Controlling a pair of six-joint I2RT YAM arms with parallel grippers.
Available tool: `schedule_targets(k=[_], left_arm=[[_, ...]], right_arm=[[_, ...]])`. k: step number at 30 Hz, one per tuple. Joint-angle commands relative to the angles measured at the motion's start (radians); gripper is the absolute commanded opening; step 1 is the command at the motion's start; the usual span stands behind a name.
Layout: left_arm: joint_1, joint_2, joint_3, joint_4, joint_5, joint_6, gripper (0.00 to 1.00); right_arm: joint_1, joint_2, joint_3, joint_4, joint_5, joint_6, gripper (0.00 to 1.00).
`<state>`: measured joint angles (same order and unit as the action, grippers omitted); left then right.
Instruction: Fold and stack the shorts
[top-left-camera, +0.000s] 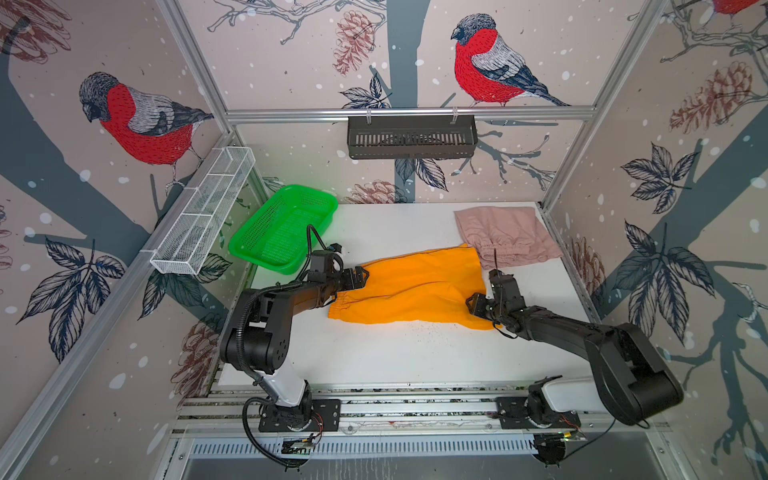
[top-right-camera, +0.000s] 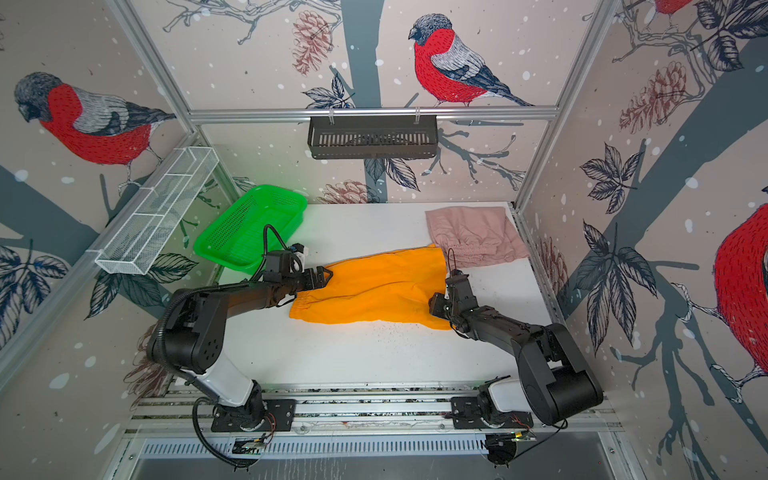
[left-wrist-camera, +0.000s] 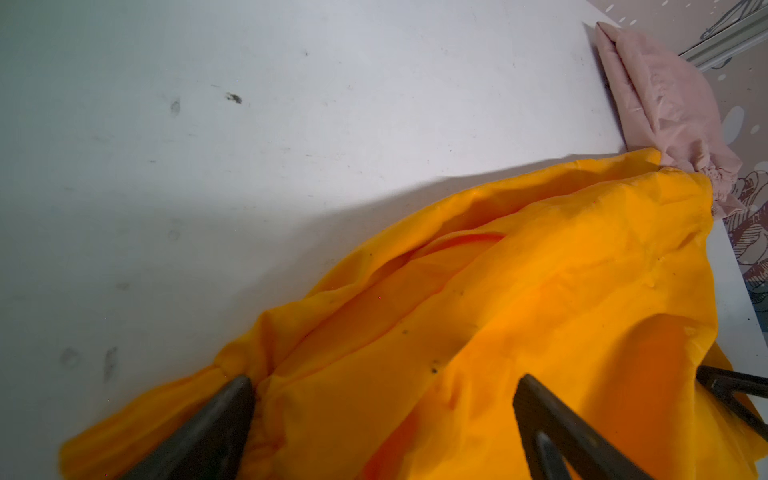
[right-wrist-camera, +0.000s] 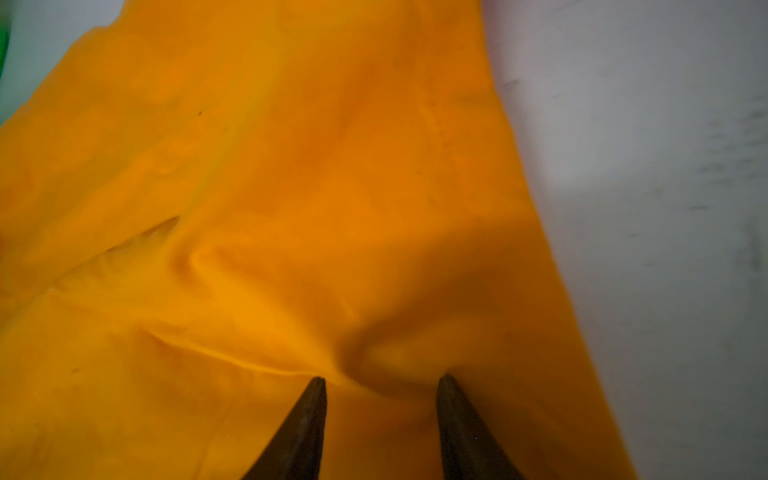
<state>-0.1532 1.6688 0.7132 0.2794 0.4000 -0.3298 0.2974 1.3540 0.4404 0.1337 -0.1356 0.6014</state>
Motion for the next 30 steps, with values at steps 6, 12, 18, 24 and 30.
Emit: schedule_targets(k=[6,12,18,24,30], left_arm=[[-0.082,-0.097,-0.019,-0.157,-0.002,-0.038,0.98],[-0.076,-0.224,0.086,-0.381,-0.122,-0.020,0.98],[0.004,-0.389,0.241,-0.615,-0.224,-0.005,0.98],[0.110,-0.481,0.328,-0.757,-0.282,0.071,0.98],[0.274,-0.502,0.252,-0.727,-0.170,0.010,0.98]], right_arm=[[-0.115,-0.136,0.000,-0.148,-0.010,-0.040,0.49],[-0.089,-0.271,0.085,-0.226,-0.006,-0.142,0.54],[0.184,-0.250,0.254,-0.214,0.089,-0.316,0.59],[0.580,-0.049,0.450,-0.185,0.262,-0.525,0.64],[0.855,0.246,0.662,-0.199,0.343,-0.693,0.71]])
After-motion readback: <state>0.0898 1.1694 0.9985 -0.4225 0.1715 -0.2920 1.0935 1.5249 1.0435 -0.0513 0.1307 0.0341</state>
